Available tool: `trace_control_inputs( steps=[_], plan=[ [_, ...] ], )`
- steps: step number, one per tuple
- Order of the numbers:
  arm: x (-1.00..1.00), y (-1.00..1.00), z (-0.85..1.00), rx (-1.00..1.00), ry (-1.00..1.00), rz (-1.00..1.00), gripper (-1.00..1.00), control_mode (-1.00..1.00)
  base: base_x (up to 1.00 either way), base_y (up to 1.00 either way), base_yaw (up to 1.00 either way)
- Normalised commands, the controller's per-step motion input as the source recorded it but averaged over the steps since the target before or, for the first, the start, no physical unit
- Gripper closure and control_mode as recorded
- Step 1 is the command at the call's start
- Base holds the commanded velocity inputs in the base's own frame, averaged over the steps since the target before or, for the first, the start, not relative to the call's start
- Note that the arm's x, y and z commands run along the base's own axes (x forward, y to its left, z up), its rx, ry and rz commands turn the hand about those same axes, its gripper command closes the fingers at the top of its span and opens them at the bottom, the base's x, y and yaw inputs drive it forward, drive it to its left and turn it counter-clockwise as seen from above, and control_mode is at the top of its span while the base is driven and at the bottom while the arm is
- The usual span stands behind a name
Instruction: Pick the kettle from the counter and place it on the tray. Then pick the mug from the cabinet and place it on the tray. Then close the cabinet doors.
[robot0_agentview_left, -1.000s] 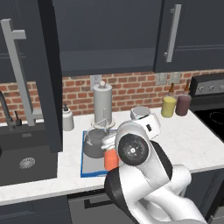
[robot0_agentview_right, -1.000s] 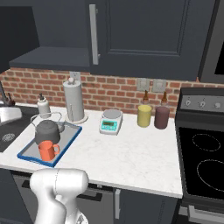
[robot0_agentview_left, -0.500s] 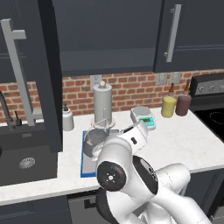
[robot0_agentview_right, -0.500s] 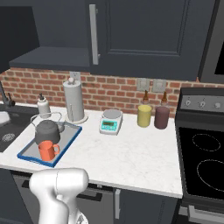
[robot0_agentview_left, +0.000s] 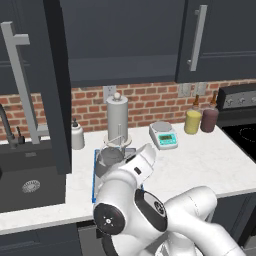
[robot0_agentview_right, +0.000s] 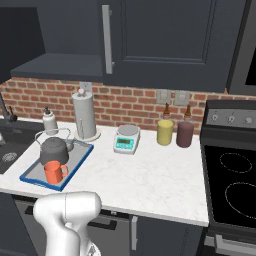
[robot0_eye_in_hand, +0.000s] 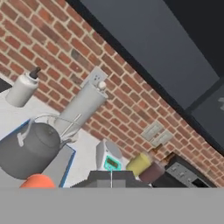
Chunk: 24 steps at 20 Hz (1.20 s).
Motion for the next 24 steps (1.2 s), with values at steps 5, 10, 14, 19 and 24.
trace_control_inputs(
  steps=[5, 10, 14, 19, 24],
  plan=[
    [0.0, 0.38, -0.13, -0.13, 0.0, -0.01, 1.0, -1.0, 0.0, 0.0, 0.0],
    [0.0, 0.38, -0.06, -0.18, 0.06, -0.06, 1.0, -1.0, 0.0, 0.0, 0.0],
    [0.0, 0.36, 0.0, -0.2, 0.08, -0.08, 1.0, -1.0, 0.0, 0.0, 0.0],
    [0.0, 0.39, -0.03, -0.22, 0.06, -0.08, 1.0, -1.0, 0.0, 0.0, 0.0],
    [0.0, 0.37, -0.14, -0.24, 0.01, -0.06, 1.0, -1.0, 0.0, 0.0, 0.0]
  ],
)
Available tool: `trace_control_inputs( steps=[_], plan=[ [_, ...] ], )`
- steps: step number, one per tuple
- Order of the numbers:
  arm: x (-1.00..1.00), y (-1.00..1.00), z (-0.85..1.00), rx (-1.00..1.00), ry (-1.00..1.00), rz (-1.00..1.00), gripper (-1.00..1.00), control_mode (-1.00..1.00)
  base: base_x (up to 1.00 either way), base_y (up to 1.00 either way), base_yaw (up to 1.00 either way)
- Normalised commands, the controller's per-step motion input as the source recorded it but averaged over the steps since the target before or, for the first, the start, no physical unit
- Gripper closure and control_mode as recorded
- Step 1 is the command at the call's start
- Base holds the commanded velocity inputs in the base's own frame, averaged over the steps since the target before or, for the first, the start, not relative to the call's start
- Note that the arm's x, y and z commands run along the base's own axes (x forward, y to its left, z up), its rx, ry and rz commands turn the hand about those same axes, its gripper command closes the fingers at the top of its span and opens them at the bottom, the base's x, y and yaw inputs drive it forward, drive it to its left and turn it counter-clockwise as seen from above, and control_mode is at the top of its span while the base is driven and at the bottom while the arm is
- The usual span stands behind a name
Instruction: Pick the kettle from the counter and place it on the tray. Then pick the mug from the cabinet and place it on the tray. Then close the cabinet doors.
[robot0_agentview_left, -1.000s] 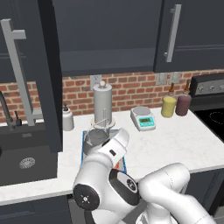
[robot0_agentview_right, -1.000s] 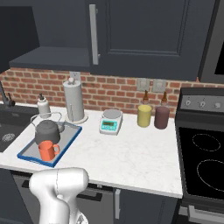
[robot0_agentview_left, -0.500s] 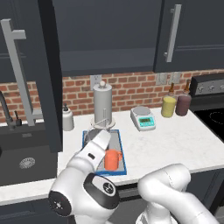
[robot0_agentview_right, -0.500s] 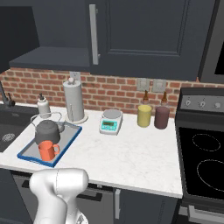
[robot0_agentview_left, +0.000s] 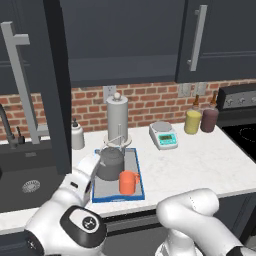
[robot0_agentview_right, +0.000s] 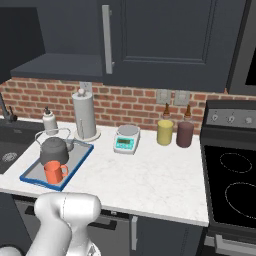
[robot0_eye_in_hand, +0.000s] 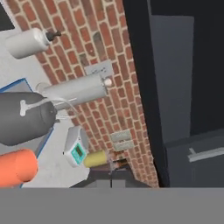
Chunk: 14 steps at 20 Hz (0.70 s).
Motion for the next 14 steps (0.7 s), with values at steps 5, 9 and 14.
trace_control_inputs(
  steps=[5, 9, 14],
  plan=[
    [0.0, 0.28, -0.19, -0.21, 0.0, -0.02, 1.0, -1.0, 0.0, 0.0, 0.0],
    [0.0, 0.28, -0.03, -0.15, -0.09, 0.0, 1.0, -1.0, 0.0, 0.0, 0.0],
    [0.0, 0.22, 0.0, -0.08, -0.18, 0.0, 1.0, -1.0, 0.0, 0.0, 0.0]
  ],
)
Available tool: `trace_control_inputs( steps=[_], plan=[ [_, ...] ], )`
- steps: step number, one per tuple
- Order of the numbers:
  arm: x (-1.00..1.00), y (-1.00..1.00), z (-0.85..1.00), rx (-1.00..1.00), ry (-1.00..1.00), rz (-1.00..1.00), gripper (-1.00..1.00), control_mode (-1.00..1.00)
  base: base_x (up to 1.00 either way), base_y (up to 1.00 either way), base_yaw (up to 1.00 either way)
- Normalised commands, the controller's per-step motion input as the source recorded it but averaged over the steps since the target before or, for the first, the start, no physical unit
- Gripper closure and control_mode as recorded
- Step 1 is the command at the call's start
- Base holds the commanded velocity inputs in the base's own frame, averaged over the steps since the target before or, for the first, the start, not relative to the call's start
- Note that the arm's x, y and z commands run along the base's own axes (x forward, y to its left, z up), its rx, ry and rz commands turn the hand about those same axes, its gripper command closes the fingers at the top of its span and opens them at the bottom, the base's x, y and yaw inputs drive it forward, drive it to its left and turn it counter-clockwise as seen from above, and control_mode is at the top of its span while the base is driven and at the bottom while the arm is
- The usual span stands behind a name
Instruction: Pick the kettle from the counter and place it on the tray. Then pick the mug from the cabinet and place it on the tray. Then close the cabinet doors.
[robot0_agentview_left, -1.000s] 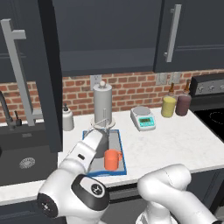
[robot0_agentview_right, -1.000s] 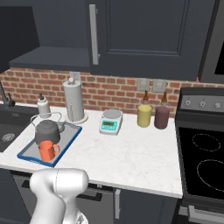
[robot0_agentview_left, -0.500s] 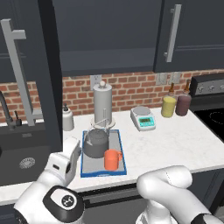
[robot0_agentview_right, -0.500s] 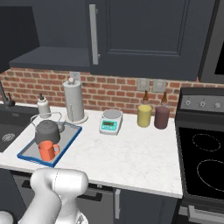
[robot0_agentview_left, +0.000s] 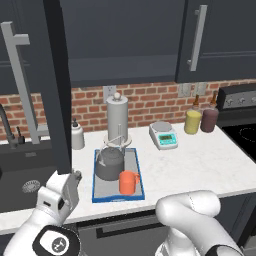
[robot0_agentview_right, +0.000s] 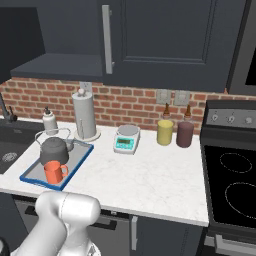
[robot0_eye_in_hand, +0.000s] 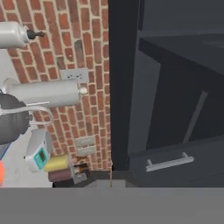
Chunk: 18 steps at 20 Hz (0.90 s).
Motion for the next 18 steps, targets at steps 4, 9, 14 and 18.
trace_control_inputs(
  steps=[4, 9, 14, 18],
  plan=[
    [0.0, 0.24, 0.0, -0.06, -0.19, 0.0, 1.0, -1.0, 0.0, 0.0, 0.0],
    [0.0, 0.19, 0.13, -0.05, -0.17, 0.0, 1.0, -1.0, 0.0, 0.0, 0.0],
    [-0.02, 0.16, 0.42, -0.06, -0.02, -0.01, 1.0, -1.0, 0.0, 0.0, 0.0],
    [0.0, 0.22, 0.34, -0.05, 0.0, 0.0, 1.0, -1.0, 0.0, 0.0, 0.0]
  ],
)
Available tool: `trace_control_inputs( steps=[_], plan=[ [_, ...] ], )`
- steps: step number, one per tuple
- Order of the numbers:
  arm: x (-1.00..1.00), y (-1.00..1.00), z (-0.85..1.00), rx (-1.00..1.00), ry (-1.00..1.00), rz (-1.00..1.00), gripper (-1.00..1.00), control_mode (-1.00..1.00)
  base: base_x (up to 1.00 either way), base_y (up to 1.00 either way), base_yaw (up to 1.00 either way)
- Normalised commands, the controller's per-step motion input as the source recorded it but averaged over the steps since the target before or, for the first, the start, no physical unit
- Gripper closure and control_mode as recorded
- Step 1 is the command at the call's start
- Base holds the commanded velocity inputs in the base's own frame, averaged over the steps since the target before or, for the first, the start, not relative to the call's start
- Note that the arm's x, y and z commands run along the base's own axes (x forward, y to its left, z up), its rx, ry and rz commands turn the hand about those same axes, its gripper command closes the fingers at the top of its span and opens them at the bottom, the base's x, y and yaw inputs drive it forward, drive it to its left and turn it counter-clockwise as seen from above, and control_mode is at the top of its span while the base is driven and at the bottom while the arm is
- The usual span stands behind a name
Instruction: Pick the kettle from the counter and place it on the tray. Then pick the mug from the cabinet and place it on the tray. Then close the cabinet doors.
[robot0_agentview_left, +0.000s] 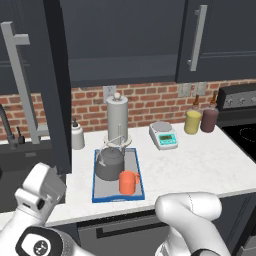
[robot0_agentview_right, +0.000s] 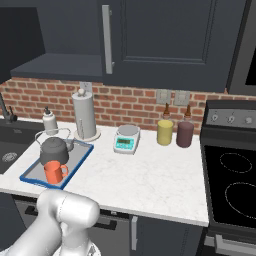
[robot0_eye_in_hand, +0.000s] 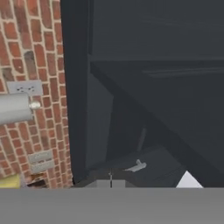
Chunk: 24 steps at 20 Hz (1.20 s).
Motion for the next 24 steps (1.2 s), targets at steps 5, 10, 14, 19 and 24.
trace_control_inputs(
  steps=[5, 10, 14, 19, 24],
  plan=[
    [0.0, 0.27, 0.23, -0.06, 0.02, 0.0, 1.0, -1.0, 0.0, 0.0, 0.0],
    [0.06, 0.37, 0.01, -0.15, 0.09, 0.0, 1.0, -1.0, 0.0, 0.0, 0.0],
    [0.06, 0.36, 0.0, -0.15, 0.01, 0.0, 1.0, -1.0, 0.0, 0.0, 0.0],
    [0.05, 0.27, 0.03, -0.11, 0.0, 0.0, 1.0, -1.0, 0.0, 0.0, 0.0],
    [0.11, 0.1, 0.02, -0.06, 0.0, 0.0, 1.0, -1.0, 0.0, 0.0, 0.0]
  ],
)
